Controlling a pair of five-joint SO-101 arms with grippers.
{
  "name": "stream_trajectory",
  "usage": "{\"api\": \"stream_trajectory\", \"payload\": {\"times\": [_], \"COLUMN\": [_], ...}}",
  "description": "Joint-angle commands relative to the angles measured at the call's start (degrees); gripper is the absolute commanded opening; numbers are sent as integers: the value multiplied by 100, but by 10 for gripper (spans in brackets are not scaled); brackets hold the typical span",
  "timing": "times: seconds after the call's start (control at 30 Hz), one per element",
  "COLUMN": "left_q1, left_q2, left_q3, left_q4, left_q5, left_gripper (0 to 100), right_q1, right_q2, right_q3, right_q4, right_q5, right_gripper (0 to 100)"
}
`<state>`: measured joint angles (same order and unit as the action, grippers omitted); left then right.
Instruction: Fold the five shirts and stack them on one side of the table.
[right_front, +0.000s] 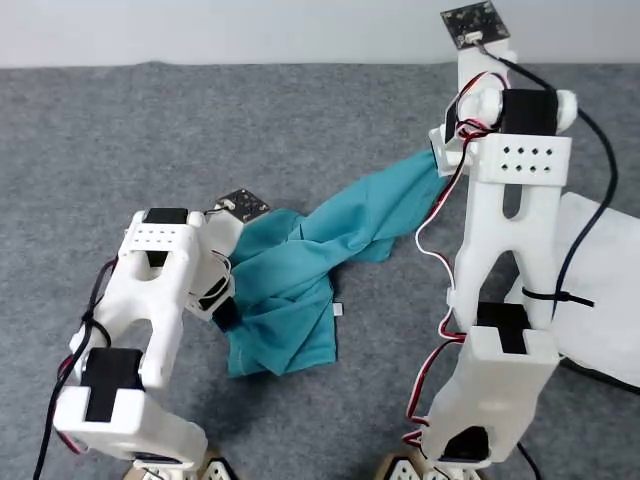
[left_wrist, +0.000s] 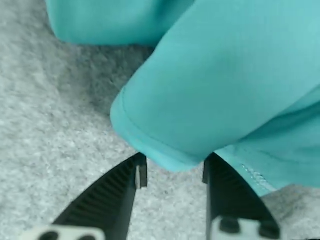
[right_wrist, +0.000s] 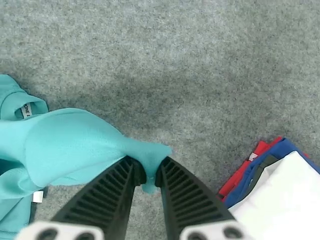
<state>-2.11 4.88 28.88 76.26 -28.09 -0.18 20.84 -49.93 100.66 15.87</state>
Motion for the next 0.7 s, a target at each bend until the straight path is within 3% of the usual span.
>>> {"api": "stream_trajectory", "payload": {"times": [0.0,0.67], "left_q1": [97,264], "left_q2": [-167,-167], "left_q3": [-154,-180], "left_q4": [-26,-396], "left_q5": [-44,237], "left_gripper": [186,184], "right_q1": [-40,-48], "right_q2": [-356,-347], "right_q3": [-229,-220], "right_q4": [224,224], "right_q5": [-88,-88], "right_gripper": [10,10]}}
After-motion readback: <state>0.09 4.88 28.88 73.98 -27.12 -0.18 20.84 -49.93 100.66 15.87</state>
